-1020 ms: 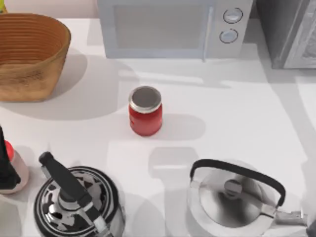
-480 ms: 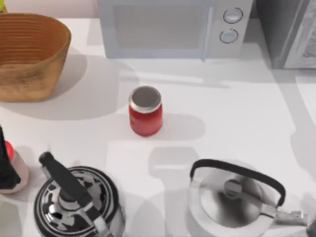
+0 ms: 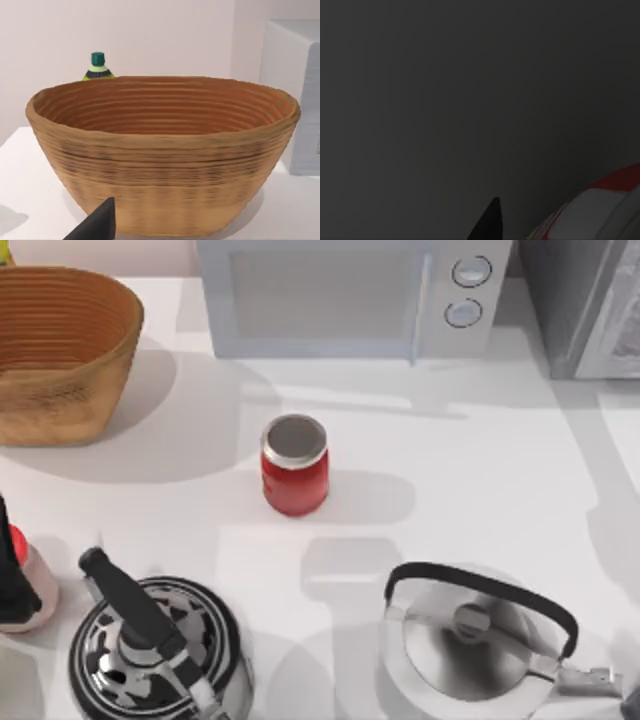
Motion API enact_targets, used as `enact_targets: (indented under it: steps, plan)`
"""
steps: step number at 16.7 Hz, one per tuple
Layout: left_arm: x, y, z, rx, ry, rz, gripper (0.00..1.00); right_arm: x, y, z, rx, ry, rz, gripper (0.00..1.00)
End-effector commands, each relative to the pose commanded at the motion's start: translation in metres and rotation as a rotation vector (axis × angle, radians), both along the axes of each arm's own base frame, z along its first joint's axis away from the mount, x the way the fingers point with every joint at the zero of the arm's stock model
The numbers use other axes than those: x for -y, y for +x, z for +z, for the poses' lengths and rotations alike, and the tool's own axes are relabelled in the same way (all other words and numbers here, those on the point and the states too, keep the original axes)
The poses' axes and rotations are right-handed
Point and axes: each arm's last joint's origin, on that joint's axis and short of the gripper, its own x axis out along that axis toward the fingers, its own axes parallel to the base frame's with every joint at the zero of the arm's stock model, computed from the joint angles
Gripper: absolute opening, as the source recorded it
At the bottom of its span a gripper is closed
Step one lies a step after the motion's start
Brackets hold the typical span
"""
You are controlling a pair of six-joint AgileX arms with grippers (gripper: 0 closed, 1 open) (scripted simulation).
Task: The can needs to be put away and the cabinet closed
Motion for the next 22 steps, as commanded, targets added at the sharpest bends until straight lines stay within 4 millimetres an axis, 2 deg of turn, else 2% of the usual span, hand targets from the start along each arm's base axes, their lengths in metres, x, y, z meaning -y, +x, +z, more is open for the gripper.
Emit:
enact_targets:
  steps: [10,22]
  plan:
    - [0.0,0.0,0.0,0.0,0.0,0.0,1.0,0.0,0.0,0.0,0.0,0.0,0.0,0.98]
    - [0.0,0.0,0.0,0.0,0.0,0.0,1.0,-0.0004,-0.0027,0.0007,-0.004,-0.003,0.003,1.0]
